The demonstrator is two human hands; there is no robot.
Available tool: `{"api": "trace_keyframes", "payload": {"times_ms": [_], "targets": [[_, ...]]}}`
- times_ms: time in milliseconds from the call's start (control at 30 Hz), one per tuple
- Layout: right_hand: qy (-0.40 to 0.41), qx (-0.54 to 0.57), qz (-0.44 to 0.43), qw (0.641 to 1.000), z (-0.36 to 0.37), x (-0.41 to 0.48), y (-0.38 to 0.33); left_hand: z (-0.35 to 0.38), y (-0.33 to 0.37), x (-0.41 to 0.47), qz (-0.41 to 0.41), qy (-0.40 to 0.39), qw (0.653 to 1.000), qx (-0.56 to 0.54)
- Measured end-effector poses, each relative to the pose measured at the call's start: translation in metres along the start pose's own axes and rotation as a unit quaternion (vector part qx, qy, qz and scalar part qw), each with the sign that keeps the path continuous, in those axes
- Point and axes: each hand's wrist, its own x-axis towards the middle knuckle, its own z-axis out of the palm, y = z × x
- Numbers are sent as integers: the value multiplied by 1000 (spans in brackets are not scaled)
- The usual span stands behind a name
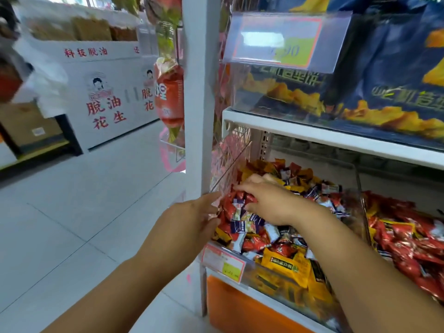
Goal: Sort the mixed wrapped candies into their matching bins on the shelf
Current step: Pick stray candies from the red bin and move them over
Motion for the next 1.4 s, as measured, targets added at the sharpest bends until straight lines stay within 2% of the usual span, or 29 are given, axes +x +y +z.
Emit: {"api": "trace_keyframes", "payload": {"times_ms": [167, 367, 567, 700, 800, 967, 1133, 1400], "targets": [[-45, -4, 18, 999, -6, -11, 8, 5, 7, 0, -23, 1, 996, -82], [36, 7, 2, 999, -20, -39, 13, 18, 25, 13, 7, -57, 996, -68], [125, 91, 36, 987, -34, -79, 34, 29, 27, 43, -33, -100, 987, -119], [137, 146, 54, 978, -26, -114, 44, 34, 22, 50, -53, -165, 970, -169], [157, 146, 55, 975, -20, -136, 49, 37, 18, 51, -35, -196, 965, -173], [195, 119, 51, 972, -13, -147, 48, 42, 20, 51, -48, -186, 963, -187], [206, 133, 67, 967, -11, -144, 47, 52, 23, 54, -6, -156, 974, -163], [219, 158, 84, 959, -11, -136, 49, 59, 17, 57, 0, -104, 978, -180]]}}
